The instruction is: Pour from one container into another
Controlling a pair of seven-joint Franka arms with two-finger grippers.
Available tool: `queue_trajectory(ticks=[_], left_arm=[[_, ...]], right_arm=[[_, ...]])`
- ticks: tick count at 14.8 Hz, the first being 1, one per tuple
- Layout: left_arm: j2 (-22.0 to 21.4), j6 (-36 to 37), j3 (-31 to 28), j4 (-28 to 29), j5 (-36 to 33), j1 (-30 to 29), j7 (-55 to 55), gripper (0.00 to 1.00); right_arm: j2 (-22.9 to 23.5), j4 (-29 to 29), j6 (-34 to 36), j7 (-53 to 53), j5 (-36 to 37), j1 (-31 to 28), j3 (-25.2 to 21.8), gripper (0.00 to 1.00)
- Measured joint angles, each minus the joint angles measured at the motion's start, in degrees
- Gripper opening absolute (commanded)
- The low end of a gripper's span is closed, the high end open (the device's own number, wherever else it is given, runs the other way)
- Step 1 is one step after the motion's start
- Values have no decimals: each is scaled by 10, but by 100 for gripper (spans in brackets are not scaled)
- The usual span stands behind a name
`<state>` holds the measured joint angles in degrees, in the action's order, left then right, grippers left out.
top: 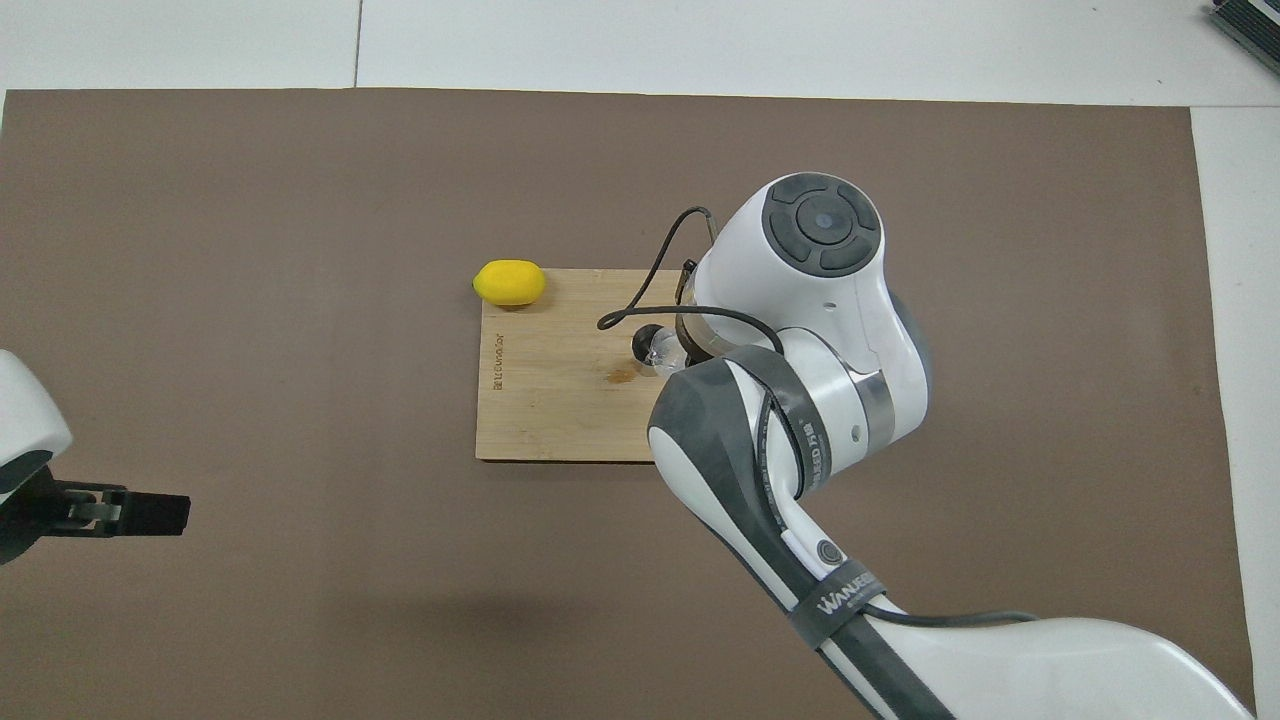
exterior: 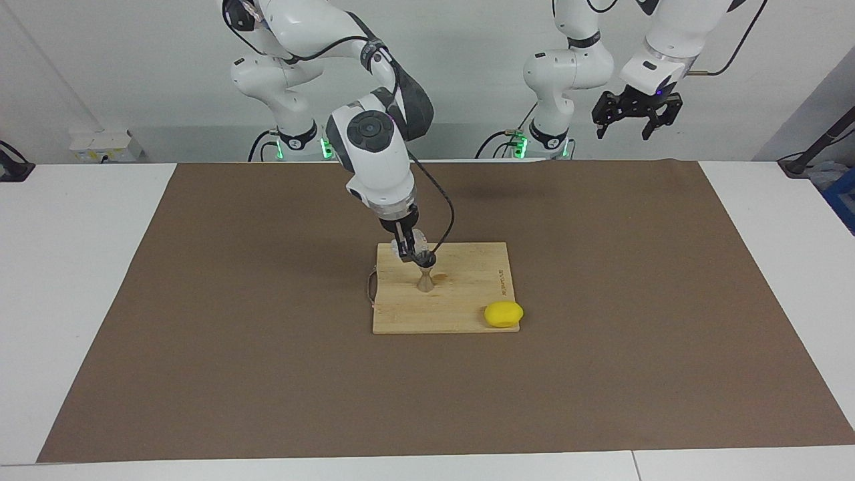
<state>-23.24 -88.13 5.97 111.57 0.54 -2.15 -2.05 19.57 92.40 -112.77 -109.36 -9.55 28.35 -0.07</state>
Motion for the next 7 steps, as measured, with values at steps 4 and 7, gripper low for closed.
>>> queue_trajectory(ticks=[4, 7], left_arm=[[-4, 4, 0, -10, -4, -16, 9, 100], [-3, -5, 0, -9, -4, -22, 9, 100]], right_arm=[[0, 0, 0, -1, 0, 0, -1, 0], [0, -1, -1, -18, 0, 0, -2, 0]])
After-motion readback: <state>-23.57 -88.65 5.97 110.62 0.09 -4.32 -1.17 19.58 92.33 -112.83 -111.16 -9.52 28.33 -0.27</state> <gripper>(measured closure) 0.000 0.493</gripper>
